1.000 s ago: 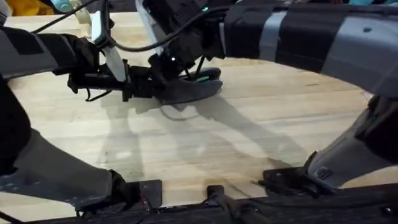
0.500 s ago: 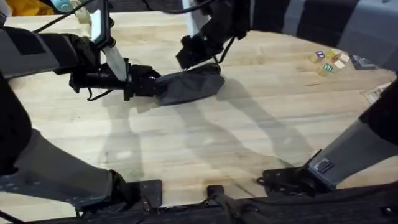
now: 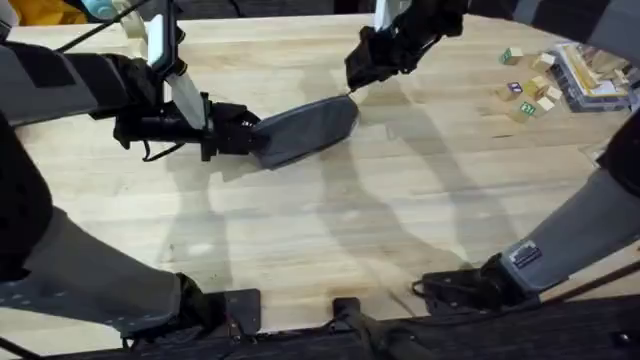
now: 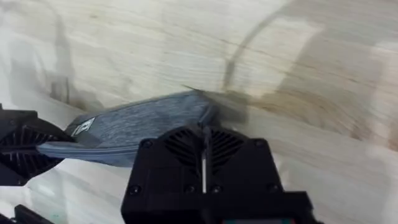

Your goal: Unzip the bag, pick up the pens from the table one at a time and place them inside, then zip the bag closed.

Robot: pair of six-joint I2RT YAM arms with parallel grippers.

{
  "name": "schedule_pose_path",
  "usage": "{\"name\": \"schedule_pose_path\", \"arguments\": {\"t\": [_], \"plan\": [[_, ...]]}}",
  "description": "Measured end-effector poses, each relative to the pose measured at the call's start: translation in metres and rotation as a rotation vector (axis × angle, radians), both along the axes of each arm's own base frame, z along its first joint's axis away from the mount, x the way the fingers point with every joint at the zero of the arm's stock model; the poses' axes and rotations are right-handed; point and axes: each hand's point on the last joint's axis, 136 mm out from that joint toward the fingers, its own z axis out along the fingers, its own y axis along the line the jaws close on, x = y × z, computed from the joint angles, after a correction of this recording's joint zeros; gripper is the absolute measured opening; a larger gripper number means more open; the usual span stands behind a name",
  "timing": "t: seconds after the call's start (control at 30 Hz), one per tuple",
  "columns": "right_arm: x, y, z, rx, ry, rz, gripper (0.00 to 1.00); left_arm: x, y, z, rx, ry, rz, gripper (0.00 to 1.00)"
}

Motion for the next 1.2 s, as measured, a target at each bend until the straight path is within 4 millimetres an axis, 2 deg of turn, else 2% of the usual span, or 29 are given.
{"name": "schedule_pose_path", "arguments": {"t": [0.2, 0.37, 0.43, 0.5, 0.63, 0.73, 0.97, 1.03, 1.1, 1.17, 1.2], "plan": [[-0.003, -0.018, -0.005, -0.023, 0.039, -0.043, 0.034, 0.000, 0.000, -0.001, 0.006, 0.003, 0.000, 0.045], [0.006, -0.045, -0.007, -0.086, 0.024, -0.108, 0.033, 0.000, 0.005, -0.004, 0.023, 0.011, 0.010, 0.045], [0.007, -0.050, -0.011, -0.098, 0.027, -0.117, 0.033, 0.000, 0.005, -0.004, 0.024, 0.012, 0.010, 0.045], [0.008, -0.051, -0.019, -0.109, 0.044, -0.119, 0.033, -0.001, 0.005, -0.004, 0.025, 0.013, 0.010, 0.045], [0.005, -0.051, -0.049, -0.130, 0.114, -0.121, 0.033, -0.001, 0.005, -0.004, 0.025, 0.013, 0.010, 0.045], [0.004, -0.052, -0.059, -0.137, 0.138, -0.122, 0.033, -0.001, 0.005, -0.004, 0.025, 0.013, 0.010, 0.045], [0.006, -0.052, -0.026, -0.119, 0.065, -0.129, 0.033, -0.001, 0.005, -0.004, 0.025, 0.013, 0.010, 0.044], [0.007, -0.052, -0.011, -0.109, 0.029, -0.133, 0.110, -0.001, 0.005, -0.004, 0.025, 0.013, 0.010, 0.044], [0.006, -0.051, 0.006, -0.101, -0.009, -0.126, 0.275, -0.001, 0.005, -0.004, 0.025, 0.013, 0.010, 0.044], [0.003, -0.050, 0.021, -0.093, -0.042, -0.110, 0.524, -0.001, 0.005, -0.004, 0.025, 0.013, 0.010, 0.044], [0.001, -0.049, 0.029, -0.089, -0.058, -0.098, 0.684, -0.001, 0.005, -0.004, 0.025, 0.013, 0.010, 0.044]]}}
